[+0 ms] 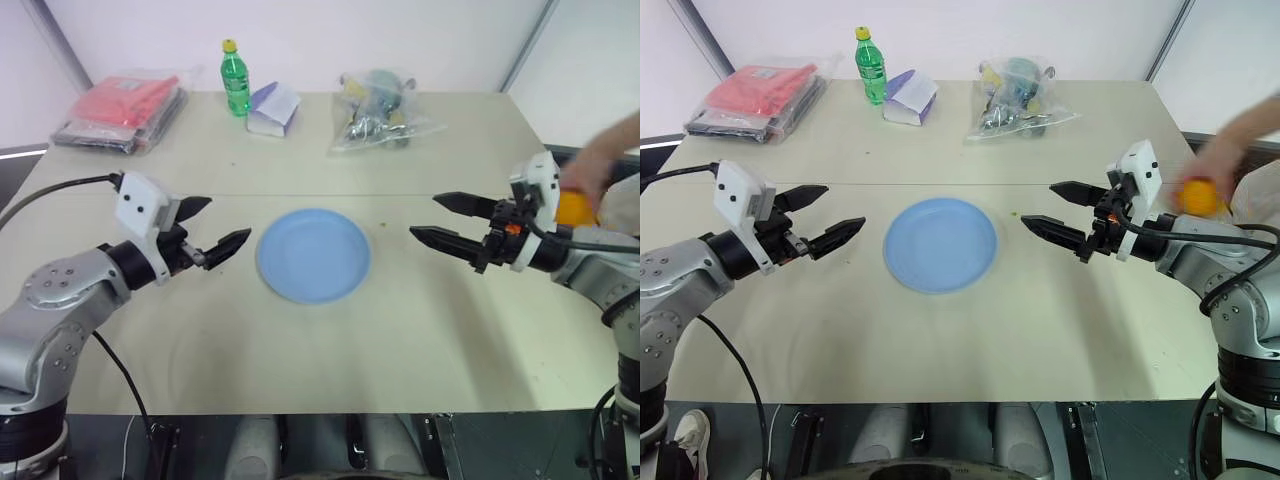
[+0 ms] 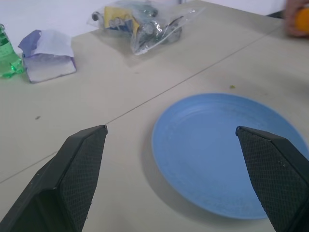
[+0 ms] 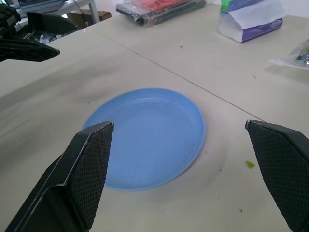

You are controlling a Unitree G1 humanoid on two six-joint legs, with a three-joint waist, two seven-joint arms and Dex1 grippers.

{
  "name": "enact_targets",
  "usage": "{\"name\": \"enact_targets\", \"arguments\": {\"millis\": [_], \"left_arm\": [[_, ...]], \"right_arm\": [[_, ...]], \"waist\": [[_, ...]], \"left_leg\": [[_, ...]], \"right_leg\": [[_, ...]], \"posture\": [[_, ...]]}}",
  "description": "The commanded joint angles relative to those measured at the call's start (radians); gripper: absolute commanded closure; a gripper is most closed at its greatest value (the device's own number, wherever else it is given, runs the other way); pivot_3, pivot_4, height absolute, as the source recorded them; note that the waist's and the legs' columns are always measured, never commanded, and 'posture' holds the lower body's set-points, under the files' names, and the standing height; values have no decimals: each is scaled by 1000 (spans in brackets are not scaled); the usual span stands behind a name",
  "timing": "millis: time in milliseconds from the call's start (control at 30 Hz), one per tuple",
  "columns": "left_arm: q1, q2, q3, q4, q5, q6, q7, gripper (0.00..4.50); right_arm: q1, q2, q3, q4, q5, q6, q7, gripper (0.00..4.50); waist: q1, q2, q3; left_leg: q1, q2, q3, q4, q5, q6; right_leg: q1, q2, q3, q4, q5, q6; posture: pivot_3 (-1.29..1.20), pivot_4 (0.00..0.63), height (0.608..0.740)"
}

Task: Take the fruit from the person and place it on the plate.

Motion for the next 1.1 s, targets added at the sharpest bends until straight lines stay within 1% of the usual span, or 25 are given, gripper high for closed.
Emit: {"name": "enact_targets", "arguments": {"millis": [33, 367, 400, 467, 567, 600, 667, 700, 800, 867, 900, 967, 1100], "left_arm": [[-12, 4, 14, -9, 3, -18, 1, 0], [-19, 4, 8, -13, 2, -13, 8, 0], [-21, 4, 6, -13, 3, -12, 8, 0], [-24, 5, 1, -10, 6, -12, 8, 0], [-34, 6, -9, -4, 9, -13, 8, 0], [-38, 6, -13, -2, 10, -13, 7, 0], [-46, 8, -22, 2, 14, -14, 3, 0], [-51, 9, -26, 6, 17, -16, -1, 0], [-64, 10, -37, 17, 25, -19, -8, 0], [-72, 9, -44, 20, 27, -20, -10, 0], [-75, 9, -47, 21, 29, -20, -10, 0], [-79, 9, -54, 24, 33, -23, -14, 0], [-88, 4, -61, 29, 41, -24, -17, 0]], "right_arm": [[-6, -4, -20, -16, 10, -21, 1, 39], [-14, 2, -16, -16, 13, -18, -5, 39], [-17, 9, -16, -18, 16, -15, -14, 39], [-37, 52, -29, -26, 59, 18, -75, 39], [-91, 145, -53, -31, 133, 93, -241, 39], [-120, 187, -70, -16, 188, 144, -332, 39], [-172, 287, -107, 11, 348, 213, -541, 39], [-192, 337, -116, 25, 451, 222, -662, 39], [-228, 446, -111, 58, 723, 161, -1003, 39], [-248, 506, -87, 67, 903, 56, -1215, 39], [-255, 526, -76, 66, 970, 10, -1298, 39], [-263, 547, -56, 59, 1060, -64, -1415, 39], [-270, 531, -21, 43, 1137, -143, -1499, 39]], "waist": [[0, 0, 0], [0, 0, 0], [0, 0, 0], [0, 0, 0], [-3, 0, 0], [-3, 0, 0], [-3, 0, 0], [-3, 0, 0], [-2, 0, 0], [-1, 0, 0], [-1, 0, 0], [-2, 0, 0], [-4, 0, 0]], "left_leg": [[0, 0, 0, 0, 0, 0], [0, 0, 0, 0, 0, 0], [0, 0, 0, 0, 0, 0], [0, 0, 0, 0, 0, 0], [0, 0, 0, 0, 0, 0], [0, 0, 0, 0, 0, 0], [0, 0, 0, 0, 0, 0], [0, 0, 0, 0, 0, 0], [0, 0, 0, 0, 0, 0], [0, 0, 0, 0, 0, 0], [0, 0, 0, 1, 0, 0], [-1, 0, 0, 1, 0, 0], [0, 0, 0, 1, 0, 0]], "right_leg": [[0, 0, 0, 0, 0, 0], [0, 0, 0, 0, 0, 0], [0, 0, 0, 0, 0, 0], [0, 0, 0, 0, 0, 0], [0, 0, 0, 1, 0, 0], [0, 0, 0, 1, 0, 0], [0, 0, 0, 2, 0, 0], [0, 0, 0, 2, 0, 0], [-1, 0, 0, 2, 0, 0], [-1, 0, 0, 2, 0, 0], [-1, -1, 0, 2, 0, 0], [-1, -1, 0, 2, 0, 0], [-1, -1, 0, 2, 0, 0]], "posture": [[0, 150, 731], [0, 150, 731], [0, 150, 731], [0, 150, 731], [0, 150, 731], [0, 150, 731], [0, 150, 731], [0, 150, 731], [0, 150, 731], [0, 150, 731], [0, 150, 731], [0, 150, 731], [0, 150, 731]]}}
